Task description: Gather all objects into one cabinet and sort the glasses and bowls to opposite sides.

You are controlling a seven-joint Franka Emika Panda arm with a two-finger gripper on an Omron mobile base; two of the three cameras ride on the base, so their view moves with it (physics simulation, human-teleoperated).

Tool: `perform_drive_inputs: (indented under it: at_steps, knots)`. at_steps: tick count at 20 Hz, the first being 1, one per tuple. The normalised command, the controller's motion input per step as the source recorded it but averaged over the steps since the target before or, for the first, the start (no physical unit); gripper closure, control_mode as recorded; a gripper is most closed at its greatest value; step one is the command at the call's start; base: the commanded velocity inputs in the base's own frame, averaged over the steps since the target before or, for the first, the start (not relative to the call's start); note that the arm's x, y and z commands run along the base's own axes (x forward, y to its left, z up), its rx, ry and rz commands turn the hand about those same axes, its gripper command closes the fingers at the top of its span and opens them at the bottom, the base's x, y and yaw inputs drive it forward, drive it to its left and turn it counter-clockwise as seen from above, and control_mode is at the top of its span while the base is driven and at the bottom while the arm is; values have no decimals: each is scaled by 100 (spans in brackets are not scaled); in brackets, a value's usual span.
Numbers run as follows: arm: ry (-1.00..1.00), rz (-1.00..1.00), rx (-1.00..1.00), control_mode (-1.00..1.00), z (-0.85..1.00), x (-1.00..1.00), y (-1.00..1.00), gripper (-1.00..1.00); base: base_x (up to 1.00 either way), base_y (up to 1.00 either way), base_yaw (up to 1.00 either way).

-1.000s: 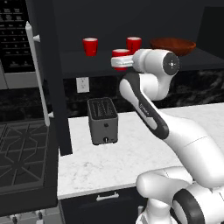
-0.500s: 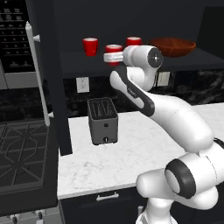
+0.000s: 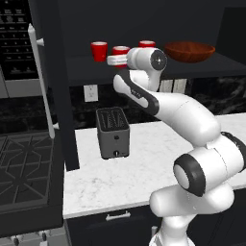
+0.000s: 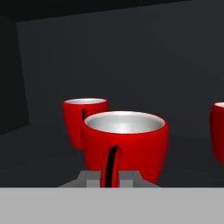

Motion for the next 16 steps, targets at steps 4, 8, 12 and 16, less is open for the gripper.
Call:
perform_drive_inputs:
  at_steps: [4,8,12,16]
  knots:
    - [0,0,0,-100,-17,38,9,100,0,0,0]
    - [0,0,0,-100,-27,35,6,100,0,0,0]
    - [0,0,0,-100,-38,19,13,100,0,0,0]
    - [0,6,0,-100,-48,37,18,-100,0,0,0]
